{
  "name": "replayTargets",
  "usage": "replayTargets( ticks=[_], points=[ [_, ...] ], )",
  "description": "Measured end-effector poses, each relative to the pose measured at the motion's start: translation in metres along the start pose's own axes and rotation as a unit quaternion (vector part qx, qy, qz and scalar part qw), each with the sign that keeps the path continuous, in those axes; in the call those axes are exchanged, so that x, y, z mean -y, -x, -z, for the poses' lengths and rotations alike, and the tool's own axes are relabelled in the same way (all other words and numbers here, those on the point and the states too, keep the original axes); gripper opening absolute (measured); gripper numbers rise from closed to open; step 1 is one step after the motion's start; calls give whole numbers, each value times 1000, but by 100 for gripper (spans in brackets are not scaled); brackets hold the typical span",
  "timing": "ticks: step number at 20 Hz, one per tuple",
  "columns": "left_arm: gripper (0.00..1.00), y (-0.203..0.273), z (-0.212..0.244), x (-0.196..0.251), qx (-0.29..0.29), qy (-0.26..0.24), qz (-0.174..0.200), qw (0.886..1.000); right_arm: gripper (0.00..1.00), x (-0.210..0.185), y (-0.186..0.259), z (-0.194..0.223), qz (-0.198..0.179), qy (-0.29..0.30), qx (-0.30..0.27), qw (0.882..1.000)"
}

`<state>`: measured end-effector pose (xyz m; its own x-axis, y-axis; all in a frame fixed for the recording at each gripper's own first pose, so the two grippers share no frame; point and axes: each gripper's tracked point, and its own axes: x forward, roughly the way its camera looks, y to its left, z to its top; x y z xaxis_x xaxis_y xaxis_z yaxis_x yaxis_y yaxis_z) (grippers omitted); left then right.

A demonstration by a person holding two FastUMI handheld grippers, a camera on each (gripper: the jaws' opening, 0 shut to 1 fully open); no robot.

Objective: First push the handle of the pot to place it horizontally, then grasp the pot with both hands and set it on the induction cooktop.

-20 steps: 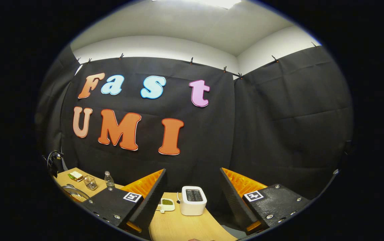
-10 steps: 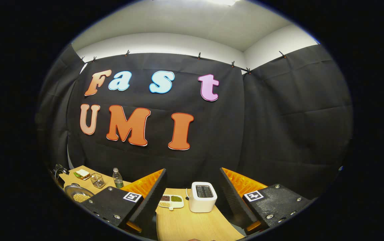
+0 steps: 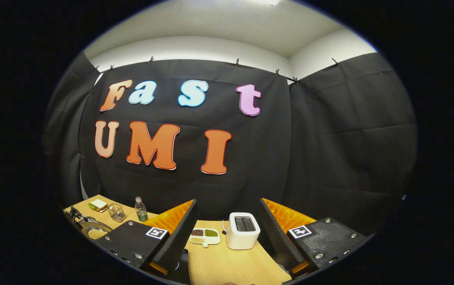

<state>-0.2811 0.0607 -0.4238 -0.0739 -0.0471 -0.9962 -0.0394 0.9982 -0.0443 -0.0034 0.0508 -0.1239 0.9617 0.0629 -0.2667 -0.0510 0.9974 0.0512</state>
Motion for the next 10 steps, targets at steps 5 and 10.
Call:
replayTargets(
  ticks=[5,10],
  points=[
    [2,-15,-4,-7,-6,-73,-10,997,95,3,1,1,11,-3,-4,1000],
    [2,-16,-7,5,-12,-130,26,991,95,8,3,1,28,1,-5,1000]
  ],
)
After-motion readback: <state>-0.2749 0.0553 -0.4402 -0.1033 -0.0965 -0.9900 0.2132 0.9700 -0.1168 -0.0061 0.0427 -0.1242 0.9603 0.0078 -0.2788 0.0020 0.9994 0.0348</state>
